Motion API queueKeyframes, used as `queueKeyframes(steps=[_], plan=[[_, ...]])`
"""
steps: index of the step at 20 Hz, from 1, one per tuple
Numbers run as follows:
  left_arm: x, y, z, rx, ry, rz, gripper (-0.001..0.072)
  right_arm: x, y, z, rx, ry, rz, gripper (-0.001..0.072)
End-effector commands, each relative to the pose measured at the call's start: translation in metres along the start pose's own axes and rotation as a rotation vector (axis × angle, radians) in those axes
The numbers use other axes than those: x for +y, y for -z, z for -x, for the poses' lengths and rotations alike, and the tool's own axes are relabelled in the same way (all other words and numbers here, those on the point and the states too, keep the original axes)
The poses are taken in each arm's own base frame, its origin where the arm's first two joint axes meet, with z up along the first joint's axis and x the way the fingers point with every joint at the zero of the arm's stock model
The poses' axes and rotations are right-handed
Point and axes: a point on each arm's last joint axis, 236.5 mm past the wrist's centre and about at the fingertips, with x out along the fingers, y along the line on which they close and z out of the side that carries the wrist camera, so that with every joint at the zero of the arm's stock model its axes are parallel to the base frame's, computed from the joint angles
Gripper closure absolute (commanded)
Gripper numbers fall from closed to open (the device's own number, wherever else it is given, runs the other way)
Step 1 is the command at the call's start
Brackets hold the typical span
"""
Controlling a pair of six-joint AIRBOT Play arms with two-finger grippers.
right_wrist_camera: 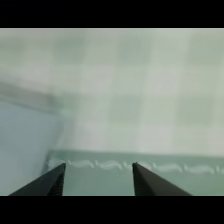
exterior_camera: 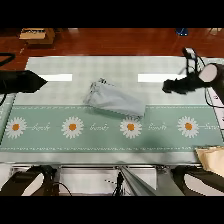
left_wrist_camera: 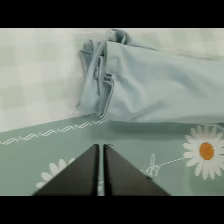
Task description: Fold the shirts.
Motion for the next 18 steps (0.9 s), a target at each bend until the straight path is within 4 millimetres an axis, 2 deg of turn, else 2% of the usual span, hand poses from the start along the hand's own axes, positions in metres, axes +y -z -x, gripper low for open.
queueKeyframes(steps=[1, 4, 6, 8, 11, 13, 14, 15, 16, 18], plan=[[0.012, 0.004, -0.007, 0.025, -0.039, -0.008, 0.0443, -0.012, 0.066, -0.013, 0.201, -0.214, -0.287, 0.0173], [0.013, 0.005, -0.008, 0.031, -0.039, -0.007, 0.0435, 0.014, 0.049, -0.038, 0.068, -0.348, -0.447, 0.0172], [0.013, 0.005, -0.009, 0.033, -0.039, -0.006, 0.0435, 0.033, 0.056, -0.055, 0.091, -0.369, -0.459, 0.0172], [0.013, 0.005, -0.01, 0.036, -0.039, -0.005, 0.0436, 0.066, 0.066, -0.073, 0.142, -0.424, -0.424, 0.0171], [0.014, 0.006, -0.013, 0.045, -0.039, -0.001, 0.0442, 0.113, 0.065, -0.098, 0.131, -0.5, -0.451, 0.0172], [0.015, 0.006, -0.014, 0.049, -0.039, 0.0, 0.0442, 0.129, 0.069, -0.112, 0.128, -0.494, -0.467, 0.0175], [0.018, 0.007, -0.016, 0.054, -0.048, -0.002, 0.0442, 0.135, 0.072, -0.115, 0.127, -0.491, -0.459, 0.022], [0.022, 0.008, -0.017, 0.06, -0.064, -0.007, 0.0442, 0.138, 0.07, -0.113, 0.114, -0.496, -0.427, 0.0474], [0.027, 0.009, -0.017, 0.065, -0.083, -0.013, 0.0443, 0.143, 0.066, -0.105, 0.103, -0.521, -0.374, 0.068], [0.036, 0.01, -0.02, 0.08, -0.117, -0.024, 0.0442, 0.148, 0.039, -0.07, 0.019, -0.575, -0.257, 0.068]])
